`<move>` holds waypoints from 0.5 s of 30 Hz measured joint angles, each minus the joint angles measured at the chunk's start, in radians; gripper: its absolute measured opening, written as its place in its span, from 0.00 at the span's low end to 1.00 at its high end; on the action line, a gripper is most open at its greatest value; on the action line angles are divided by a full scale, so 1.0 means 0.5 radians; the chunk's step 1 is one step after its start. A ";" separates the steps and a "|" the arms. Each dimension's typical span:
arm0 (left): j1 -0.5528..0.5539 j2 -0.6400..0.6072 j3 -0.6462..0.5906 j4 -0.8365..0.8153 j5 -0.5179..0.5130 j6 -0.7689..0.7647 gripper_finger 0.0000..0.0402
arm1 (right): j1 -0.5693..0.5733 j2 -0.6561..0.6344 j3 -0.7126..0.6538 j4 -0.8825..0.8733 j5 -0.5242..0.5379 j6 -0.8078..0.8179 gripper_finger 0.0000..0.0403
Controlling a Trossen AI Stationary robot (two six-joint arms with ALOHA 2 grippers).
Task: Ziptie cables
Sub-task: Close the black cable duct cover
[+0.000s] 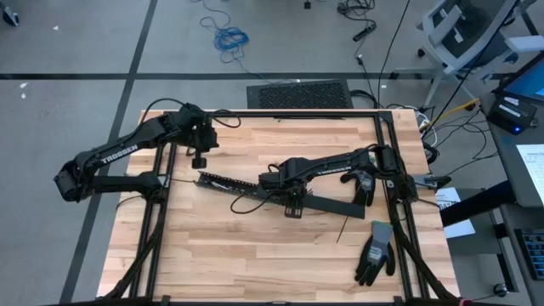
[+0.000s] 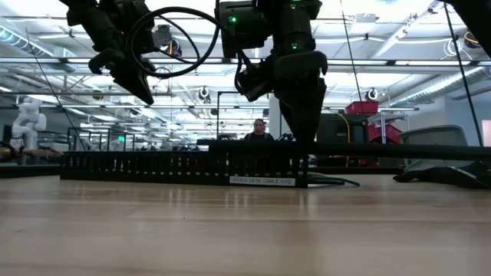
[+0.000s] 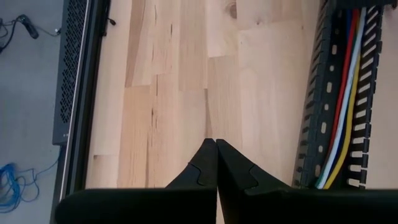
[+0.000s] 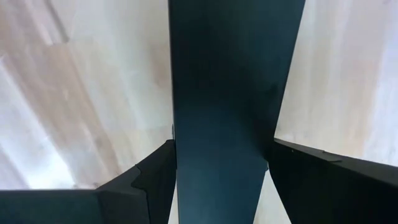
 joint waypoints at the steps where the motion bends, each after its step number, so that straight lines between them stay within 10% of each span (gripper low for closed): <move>1: 0.000 0.000 0.000 0.000 0.000 0.000 0.00 | 0.000 0.000 0.000 -0.013 -0.029 0.000 0.50; 15: 0.000 0.000 0.000 0.009 0.000 0.000 0.00 | 0.016 0.000 0.091 -0.155 -0.148 0.138 0.50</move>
